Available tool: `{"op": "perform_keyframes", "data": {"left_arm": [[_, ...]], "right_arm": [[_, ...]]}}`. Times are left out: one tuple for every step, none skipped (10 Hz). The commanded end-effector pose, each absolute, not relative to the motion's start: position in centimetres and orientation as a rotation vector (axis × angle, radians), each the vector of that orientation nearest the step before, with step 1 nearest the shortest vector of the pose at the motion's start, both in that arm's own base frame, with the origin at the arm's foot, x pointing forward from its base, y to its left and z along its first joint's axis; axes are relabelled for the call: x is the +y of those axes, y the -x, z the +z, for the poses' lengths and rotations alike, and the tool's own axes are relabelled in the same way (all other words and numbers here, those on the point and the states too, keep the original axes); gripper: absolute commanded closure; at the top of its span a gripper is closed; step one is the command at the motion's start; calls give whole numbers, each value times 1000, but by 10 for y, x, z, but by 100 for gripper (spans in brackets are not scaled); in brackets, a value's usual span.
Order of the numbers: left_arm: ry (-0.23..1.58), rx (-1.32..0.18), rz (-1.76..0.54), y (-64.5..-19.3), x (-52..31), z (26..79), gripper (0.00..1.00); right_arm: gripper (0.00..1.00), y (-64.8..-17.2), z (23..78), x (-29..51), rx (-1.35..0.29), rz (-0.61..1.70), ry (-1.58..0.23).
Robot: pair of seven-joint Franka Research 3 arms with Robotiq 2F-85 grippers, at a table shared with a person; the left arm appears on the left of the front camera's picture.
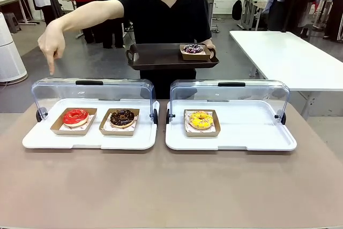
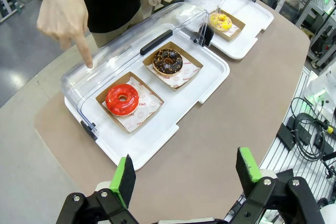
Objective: Provide the desired donut to the person.
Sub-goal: Pick up and lift the Paper togo box containing the Donut pointed at by the person.
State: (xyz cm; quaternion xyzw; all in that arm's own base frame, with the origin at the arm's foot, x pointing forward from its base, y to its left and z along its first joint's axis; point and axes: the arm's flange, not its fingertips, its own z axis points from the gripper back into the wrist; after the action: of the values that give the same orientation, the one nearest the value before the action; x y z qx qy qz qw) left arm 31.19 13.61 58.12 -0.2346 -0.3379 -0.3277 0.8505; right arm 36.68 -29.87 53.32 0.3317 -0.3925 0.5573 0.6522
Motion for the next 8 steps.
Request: {"op": "perform_keyframes", "data": {"left_arm": [[494, -712, -690, -312, 136, 581, 0], [267, -602, -821, -314, 105, 591, 0], [94, -504, -968, -321, 77, 595, 0], [-12, -435, -1055, -330, 59, 594, 0], [-91, -380, -1143, -336, 46, 586, 0], [-137, -302, -1253, -334, 33, 571, 0], [-167, -229, -1336, -335, 22, 557, 0], [-162, -160, -1426, -339, 11, 542, 0]], "right_arm": [[0, -365, 533, -299, -889, 1266, -758], [0, -365, 533, -299, -889, 1266, -758], [0, -365, 533, -299, -889, 1266, -758], [0, -365, 533, -299, -889, 1266, -758], [0, -365, 533, -299, -889, 1266, -758], [0, -365, 533, -299, -889, 1266, -758], [0, -365, 533, -299, -889, 1266, -758], [0, -365, 533, -299, -889, 1266, -758]]}}
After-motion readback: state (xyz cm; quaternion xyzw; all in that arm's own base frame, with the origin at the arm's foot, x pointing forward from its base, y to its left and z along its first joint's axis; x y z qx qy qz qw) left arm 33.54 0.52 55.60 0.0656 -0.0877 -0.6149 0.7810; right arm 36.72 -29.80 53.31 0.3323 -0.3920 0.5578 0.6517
